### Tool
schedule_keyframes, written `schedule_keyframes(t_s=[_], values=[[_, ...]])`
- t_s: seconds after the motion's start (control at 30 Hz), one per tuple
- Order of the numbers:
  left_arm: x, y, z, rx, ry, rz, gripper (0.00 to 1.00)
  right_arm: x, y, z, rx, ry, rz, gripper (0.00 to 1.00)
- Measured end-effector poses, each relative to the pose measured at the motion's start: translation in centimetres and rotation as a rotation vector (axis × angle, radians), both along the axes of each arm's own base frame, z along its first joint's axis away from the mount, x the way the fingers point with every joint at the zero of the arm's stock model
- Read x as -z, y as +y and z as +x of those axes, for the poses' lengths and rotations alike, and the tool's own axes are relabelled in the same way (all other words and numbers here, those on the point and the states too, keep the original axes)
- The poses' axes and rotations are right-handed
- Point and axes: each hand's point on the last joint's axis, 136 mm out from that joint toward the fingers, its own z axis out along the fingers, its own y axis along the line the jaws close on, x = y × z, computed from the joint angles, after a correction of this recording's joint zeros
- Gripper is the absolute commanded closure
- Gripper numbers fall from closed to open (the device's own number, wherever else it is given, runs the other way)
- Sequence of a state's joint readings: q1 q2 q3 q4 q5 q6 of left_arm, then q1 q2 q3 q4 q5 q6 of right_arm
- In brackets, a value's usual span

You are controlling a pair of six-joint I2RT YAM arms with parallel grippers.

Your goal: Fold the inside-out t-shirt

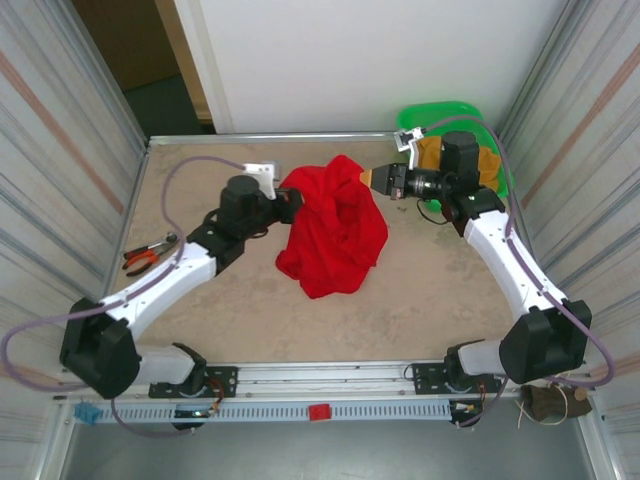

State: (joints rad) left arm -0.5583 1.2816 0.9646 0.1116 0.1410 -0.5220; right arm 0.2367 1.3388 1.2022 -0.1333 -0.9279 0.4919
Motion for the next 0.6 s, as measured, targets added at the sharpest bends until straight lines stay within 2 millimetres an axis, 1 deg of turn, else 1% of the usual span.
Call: schedule_keyframes(t_s=[0.1, 0.17, 0.27, 0.4, 0.43, 0.5, 0.53, 0.6], values=[[-3.1, 2.0, -0.6, 0.022, -0.032, -0.081, 1.00, 1.7, -0.4, 0.3, 0.019, 0.033, -0.003, 1.00], [-4.4, 3.0, -0.9, 0.043, -0.044, -0.120, 1.00, 2.0, -0.5, 0.5, 0.024, 0.040, -0.002, 1.00], [-4.9, 4.2, -0.9, 0.067, -0.031, -0.154, 1.00, 1.8, -0.5, 0.6, 0.027, 0.029, 0.004, 1.00], [-4.0, 5.1, -0.6, 0.064, 0.021, -0.164, 1.00, 1.6, -0.6, 0.7, 0.031, 0.031, 0.009, 1.00], [-3.8, 5.2, -0.6, 0.060, 0.031, -0.161, 0.95, 1.3, -0.6, 0.7, 0.032, 0.034, 0.014, 1.00], [-3.3, 5.2, -0.7, 0.060, 0.046, -0.153, 0.64, 0.5, -0.5, 0.8, 0.035, 0.026, 0.025, 1.00], [-3.2, 5.2, -0.7, 0.058, 0.053, -0.154, 0.54, -0.1, -0.5, 0.8, 0.035, 0.018, 0.032, 1.00], [-2.7, 5.4, -0.7, 0.042, 0.065, -0.144, 0.45, -1.5, -0.3, 0.8, 0.031, -0.006, 0.046, 1.00]])
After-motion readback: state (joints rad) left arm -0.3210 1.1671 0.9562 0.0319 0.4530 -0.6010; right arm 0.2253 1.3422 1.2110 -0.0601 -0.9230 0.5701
